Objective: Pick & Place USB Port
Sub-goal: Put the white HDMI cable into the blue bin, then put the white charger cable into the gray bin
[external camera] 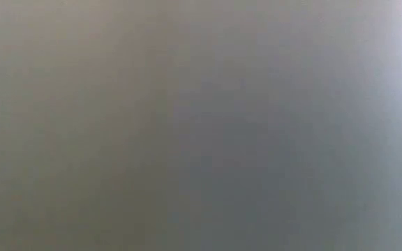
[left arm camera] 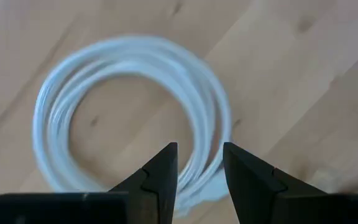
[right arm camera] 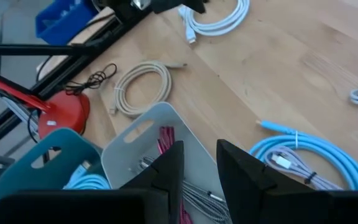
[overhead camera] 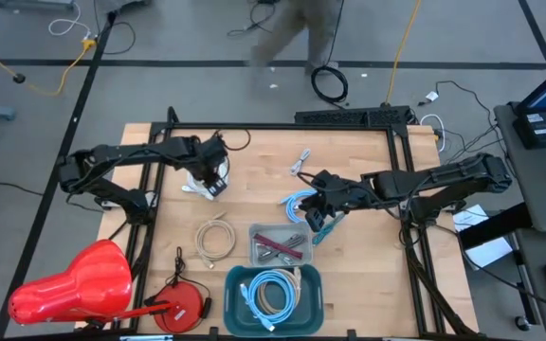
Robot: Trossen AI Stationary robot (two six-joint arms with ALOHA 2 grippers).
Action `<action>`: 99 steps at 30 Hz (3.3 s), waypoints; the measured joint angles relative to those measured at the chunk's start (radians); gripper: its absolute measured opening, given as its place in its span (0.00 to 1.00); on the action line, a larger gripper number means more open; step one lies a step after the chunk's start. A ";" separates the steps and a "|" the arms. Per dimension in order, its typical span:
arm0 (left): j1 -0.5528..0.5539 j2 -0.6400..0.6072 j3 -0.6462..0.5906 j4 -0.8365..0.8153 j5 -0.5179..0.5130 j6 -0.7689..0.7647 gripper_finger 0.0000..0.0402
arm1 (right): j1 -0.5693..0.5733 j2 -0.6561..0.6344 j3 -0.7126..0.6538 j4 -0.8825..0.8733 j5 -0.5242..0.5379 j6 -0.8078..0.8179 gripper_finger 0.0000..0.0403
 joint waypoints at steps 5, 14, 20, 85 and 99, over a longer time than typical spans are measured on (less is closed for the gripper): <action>-0.002 0.052 0.000 0.059 0.056 -0.012 0.36 | 0.000 0.000 0.000 0.020 0.000 0.000 0.21; -0.025 0.227 0.000 0.065 0.062 -0.025 0.61 | -0.002 0.000 0.000 0.021 -0.024 0.008 0.21; -0.075 0.324 0.013 0.072 0.044 -0.035 0.70 | -0.002 0.000 0.000 0.026 -0.025 0.011 0.21; -1.053 0.662 0.971 0.090 0.037 -1.037 0.26 | 0.175 -0.442 0.000 -0.422 0.005 0.015 0.21; -0.999 0.574 0.971 0.021 -0.171 -1.022 0.32 | 0.175 -0.442 0.000 -0.475 0.004 0.007 0.21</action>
